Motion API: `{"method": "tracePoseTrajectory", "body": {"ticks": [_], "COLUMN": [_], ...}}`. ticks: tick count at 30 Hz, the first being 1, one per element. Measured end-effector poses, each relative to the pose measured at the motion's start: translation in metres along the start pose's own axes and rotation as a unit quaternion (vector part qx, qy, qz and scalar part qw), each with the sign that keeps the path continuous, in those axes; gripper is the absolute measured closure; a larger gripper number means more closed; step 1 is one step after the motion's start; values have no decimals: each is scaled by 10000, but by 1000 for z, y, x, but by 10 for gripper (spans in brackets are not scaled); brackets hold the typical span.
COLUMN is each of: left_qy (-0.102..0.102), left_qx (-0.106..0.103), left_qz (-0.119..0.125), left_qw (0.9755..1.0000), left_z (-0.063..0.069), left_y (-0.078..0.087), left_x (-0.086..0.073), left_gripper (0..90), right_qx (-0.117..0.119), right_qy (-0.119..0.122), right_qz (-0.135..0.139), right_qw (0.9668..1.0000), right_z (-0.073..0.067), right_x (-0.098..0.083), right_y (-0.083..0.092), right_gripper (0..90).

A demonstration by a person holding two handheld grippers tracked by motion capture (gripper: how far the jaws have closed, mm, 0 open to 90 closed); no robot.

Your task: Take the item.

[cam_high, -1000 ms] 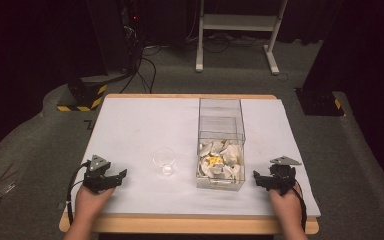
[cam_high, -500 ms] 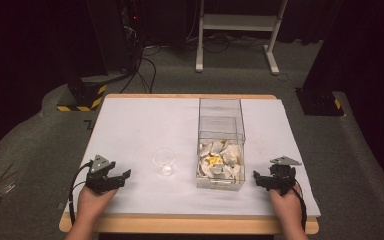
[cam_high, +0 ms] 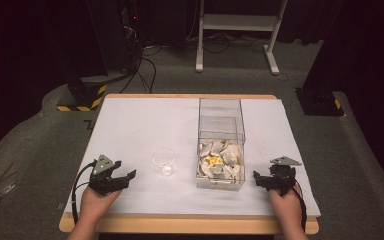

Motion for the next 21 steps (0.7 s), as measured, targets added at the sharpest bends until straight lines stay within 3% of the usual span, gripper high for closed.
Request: {"method": "tracePoseTrajectory", "body": {"ticks": [9, 21], "left_qy": [-93, -328], "left_qx": [-209, -287], "left_qz": [46, 24], "left_qw": [9997, 9990], "left_z": [12, 26], "left_y": [-1, -8], "left_x": [7, 17], "left_gripper": [300, 307], "right_qx": [-4, -3], "right_qy": [0, 2], "right_qz": [3, 15], "right_qw": [10000, 10000], "right_z": [0, 0], "right_x": [0, 0], "right_y": [0, 0], "right_gripper": [77, 77]}}
Point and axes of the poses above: each handheld gripper's, and its own axes: y roughly backward along the jaws, x roughly out of its top, z roughly to its right, the point moved 3 cm from there along -y, roughly forward along the jaws, and after that the axes turned 8 degrees about -x, right-handed, at the moved point
